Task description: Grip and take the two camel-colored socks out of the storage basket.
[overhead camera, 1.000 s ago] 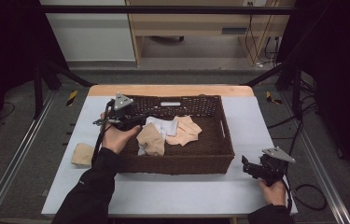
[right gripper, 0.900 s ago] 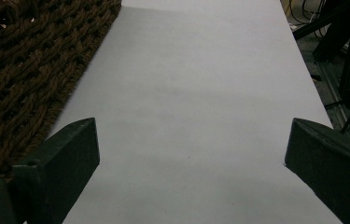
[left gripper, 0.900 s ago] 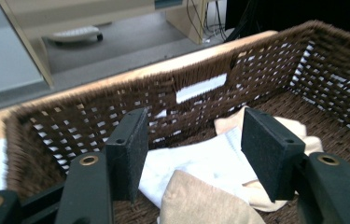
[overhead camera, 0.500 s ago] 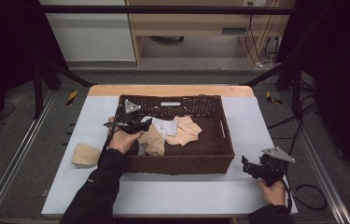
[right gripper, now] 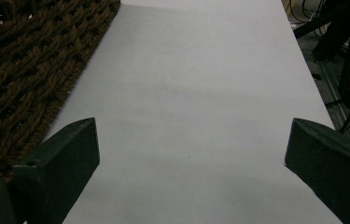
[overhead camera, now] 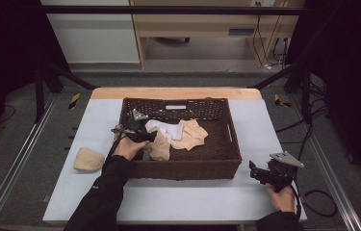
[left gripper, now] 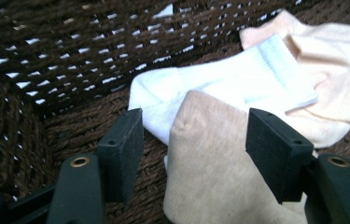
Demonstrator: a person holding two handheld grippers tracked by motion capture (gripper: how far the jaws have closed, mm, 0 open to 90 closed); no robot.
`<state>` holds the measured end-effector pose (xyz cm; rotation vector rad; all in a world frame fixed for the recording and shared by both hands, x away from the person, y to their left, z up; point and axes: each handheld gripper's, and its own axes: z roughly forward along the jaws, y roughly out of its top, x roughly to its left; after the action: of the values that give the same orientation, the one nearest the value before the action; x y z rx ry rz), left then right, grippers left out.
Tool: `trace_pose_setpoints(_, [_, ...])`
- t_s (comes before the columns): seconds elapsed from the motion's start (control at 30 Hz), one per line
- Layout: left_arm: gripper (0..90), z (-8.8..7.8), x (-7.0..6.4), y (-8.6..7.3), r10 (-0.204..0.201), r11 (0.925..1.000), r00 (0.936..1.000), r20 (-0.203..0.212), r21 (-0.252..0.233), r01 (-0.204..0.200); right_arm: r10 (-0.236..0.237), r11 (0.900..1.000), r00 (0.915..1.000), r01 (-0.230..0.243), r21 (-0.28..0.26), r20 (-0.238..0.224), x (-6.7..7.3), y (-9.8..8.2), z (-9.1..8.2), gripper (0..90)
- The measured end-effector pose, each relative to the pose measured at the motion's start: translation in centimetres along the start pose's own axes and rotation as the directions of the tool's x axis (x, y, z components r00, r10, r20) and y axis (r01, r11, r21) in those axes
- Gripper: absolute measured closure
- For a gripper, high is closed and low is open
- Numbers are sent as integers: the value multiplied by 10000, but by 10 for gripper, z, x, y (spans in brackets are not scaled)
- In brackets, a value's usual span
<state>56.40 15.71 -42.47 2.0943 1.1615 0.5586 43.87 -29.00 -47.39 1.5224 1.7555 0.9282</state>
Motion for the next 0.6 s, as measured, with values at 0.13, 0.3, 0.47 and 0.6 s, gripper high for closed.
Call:
trace_pose_setpoints(0.13, [321, 3, 0, -2, 64, 9997, 10000, -33, 218, -63, -1, 10000, 10000, 1, 0, -1, 0, 0, 0, 34])
trace_pose_setpoints(0.3, [287, 9, 0, -5, -20, 9977, 9999, 123, 674, 11, -37, 10000, 10000, 37, 54, -45, 0, 0, 0, 35])
trace_pose_setpoints(0.47, [295, 12, 0, -7, 103, 9951, 9998, 161, 986, -118, -18, 10000, 10000, 19, 74, -35, 0, 0, 0, 35])
trace_pose_setpoints(0.6, [374, 12, -2, -7, 83, 9931, 9996, 286, 1170, -116, -8, 10000, 10000, 8, 35, -65, 0, 0, 0, 34])
